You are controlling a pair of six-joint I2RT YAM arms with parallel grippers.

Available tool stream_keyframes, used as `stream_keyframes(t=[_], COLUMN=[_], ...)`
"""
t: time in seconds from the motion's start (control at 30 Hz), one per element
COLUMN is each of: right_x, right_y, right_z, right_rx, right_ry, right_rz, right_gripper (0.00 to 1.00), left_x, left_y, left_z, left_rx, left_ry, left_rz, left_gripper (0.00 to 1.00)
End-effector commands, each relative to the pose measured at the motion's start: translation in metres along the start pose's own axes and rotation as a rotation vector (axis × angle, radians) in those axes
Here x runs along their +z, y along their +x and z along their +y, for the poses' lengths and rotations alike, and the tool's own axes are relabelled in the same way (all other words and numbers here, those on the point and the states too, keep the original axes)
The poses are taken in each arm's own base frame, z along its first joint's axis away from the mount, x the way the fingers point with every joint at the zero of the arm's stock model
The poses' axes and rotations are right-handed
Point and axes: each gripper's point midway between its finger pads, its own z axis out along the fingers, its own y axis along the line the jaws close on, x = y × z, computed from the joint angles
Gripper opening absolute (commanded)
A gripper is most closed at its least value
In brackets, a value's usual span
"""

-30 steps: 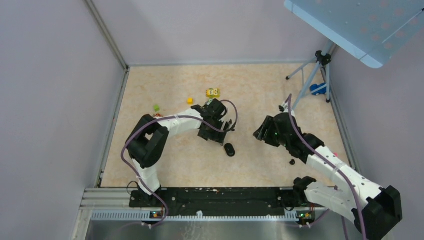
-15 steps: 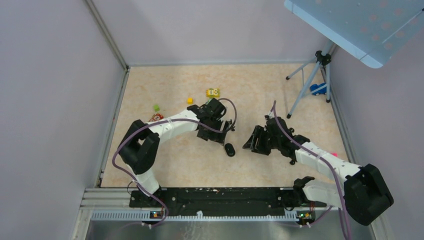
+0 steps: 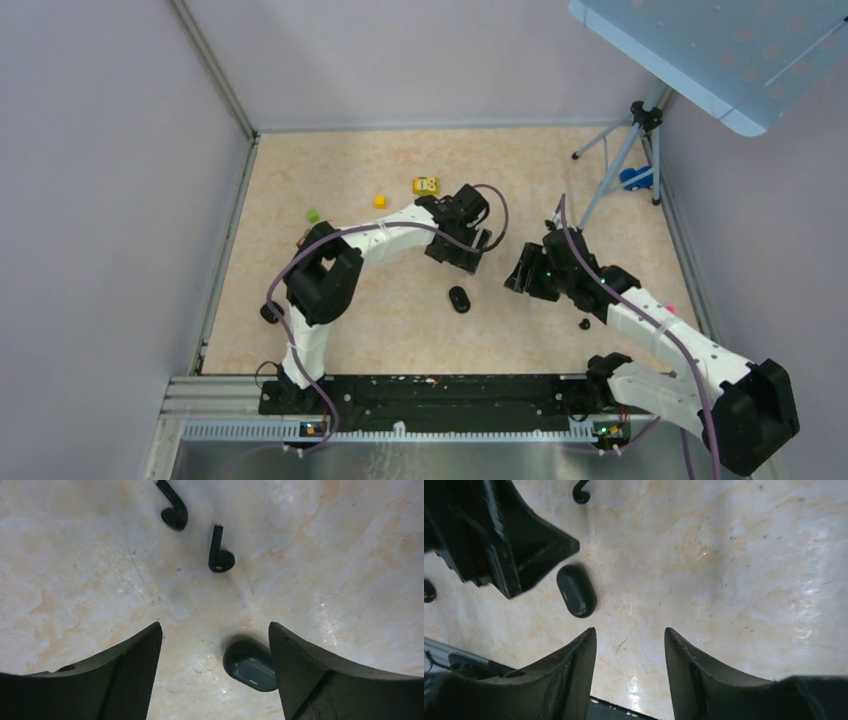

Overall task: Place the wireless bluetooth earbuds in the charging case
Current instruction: Move the charging case to the center of the board.

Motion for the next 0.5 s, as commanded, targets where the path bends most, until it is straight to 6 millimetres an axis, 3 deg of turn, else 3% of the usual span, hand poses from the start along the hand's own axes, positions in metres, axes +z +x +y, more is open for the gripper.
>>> stream_keyframes(t=[0.0,0.2,0.33,0.47], right_x=[-0.023,-0.036,-0.028,-0.021], right_y=[-0.047,-0.081,-0.078,-0.07], right_z=[-0.01,-0.002,0.02,0.022], right_rx=[-0.089,-0.166,-0.224,-0.19], right_ry=[0.131,0.182,0.065,0.045], right_rz=[-0.166,-0.243,-0.21,-0.174], right_gripper=[0.52,0.52,0.52,0.52], left_x=[0.002,-0.003,-0.015,-0.024], left_y=[0.02,0.049,0.067,0.092], left_z=[0.009,0.026,0.032,0.037], left_rx=[0.077,0.089,0.083,0.044], left_ry=[-0.087,-0.158,-0.155,-0.151], left_rz=[0.065,0.106,0.127,0.17], left_gripper=[0.82,0.83,0.83,0.83])
